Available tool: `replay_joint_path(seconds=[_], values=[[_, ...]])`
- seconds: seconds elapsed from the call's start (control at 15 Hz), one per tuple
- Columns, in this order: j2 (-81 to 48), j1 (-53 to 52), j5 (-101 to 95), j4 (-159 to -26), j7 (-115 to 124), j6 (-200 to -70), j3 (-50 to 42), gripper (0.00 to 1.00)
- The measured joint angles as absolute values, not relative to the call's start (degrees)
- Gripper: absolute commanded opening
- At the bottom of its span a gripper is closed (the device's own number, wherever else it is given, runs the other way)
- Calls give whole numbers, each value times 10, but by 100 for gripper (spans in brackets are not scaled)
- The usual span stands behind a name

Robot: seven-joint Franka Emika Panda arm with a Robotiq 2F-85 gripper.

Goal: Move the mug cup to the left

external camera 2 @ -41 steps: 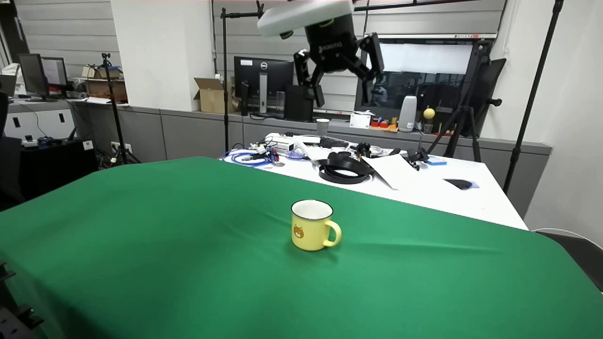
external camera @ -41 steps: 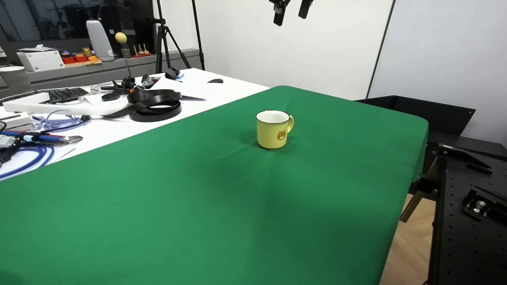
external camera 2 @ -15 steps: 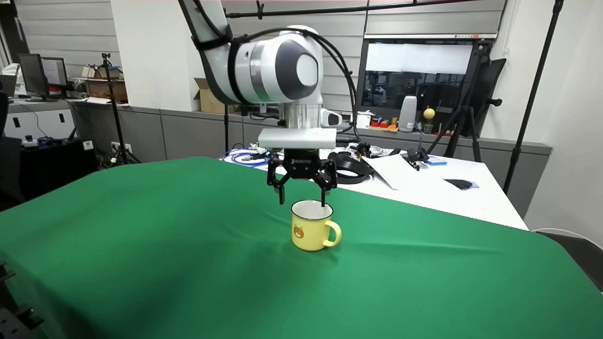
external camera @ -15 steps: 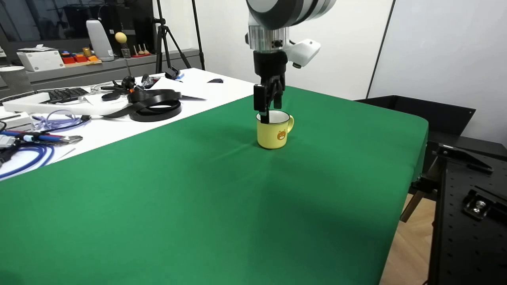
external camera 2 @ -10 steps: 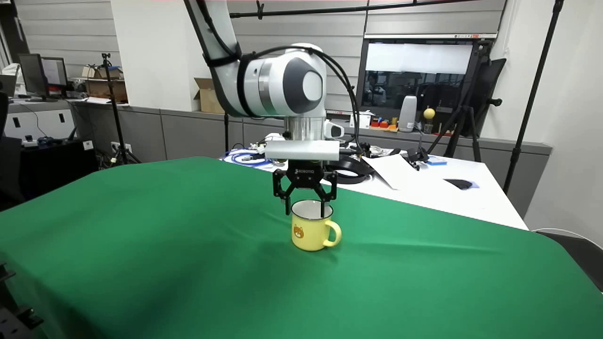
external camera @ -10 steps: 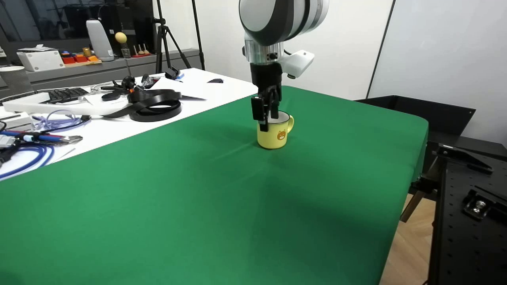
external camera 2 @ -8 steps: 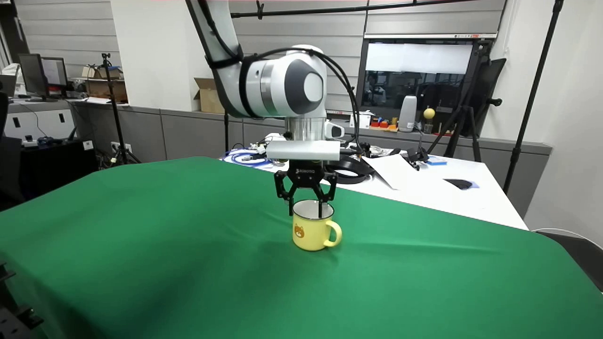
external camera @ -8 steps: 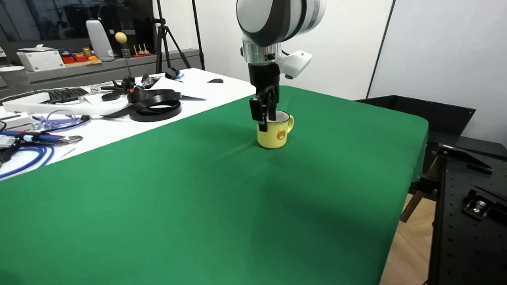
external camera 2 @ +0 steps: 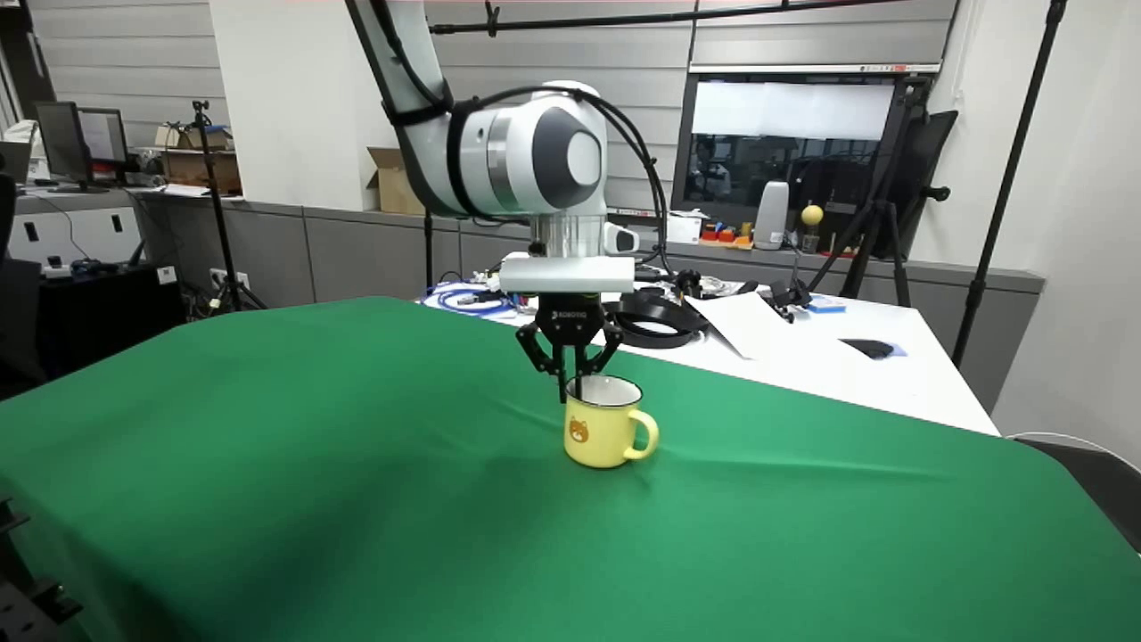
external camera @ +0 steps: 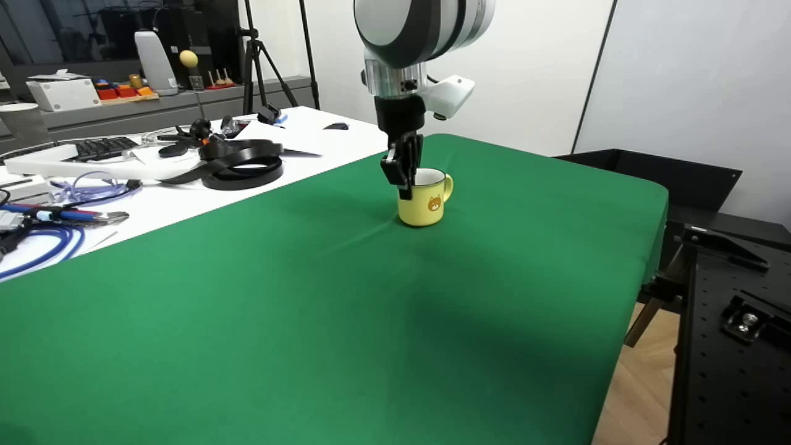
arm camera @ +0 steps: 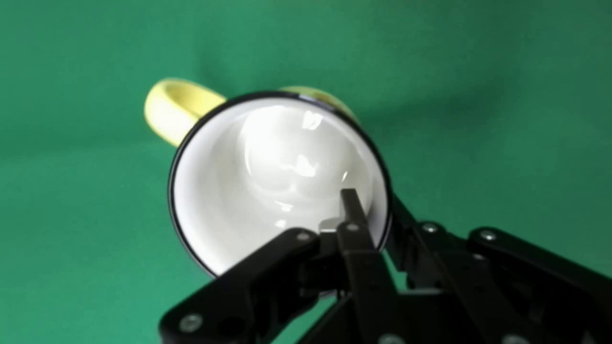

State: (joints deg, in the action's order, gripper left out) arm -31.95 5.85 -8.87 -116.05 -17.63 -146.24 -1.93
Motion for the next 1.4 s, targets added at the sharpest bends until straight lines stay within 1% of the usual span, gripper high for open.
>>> replay_joint_path(seconds=[0.07, 0.6, 0.93, 1.4], values=[[-319, 59, -92, -1160, -178, -1461, -20, 3], [-300, 36, -126, -1171, -176, -1470, -20, 3], [-259, -2, -146, -1217, -137, -1503, -21, 3], [-254, -55, -180, -1267, -69, -1535, -30, 3]])
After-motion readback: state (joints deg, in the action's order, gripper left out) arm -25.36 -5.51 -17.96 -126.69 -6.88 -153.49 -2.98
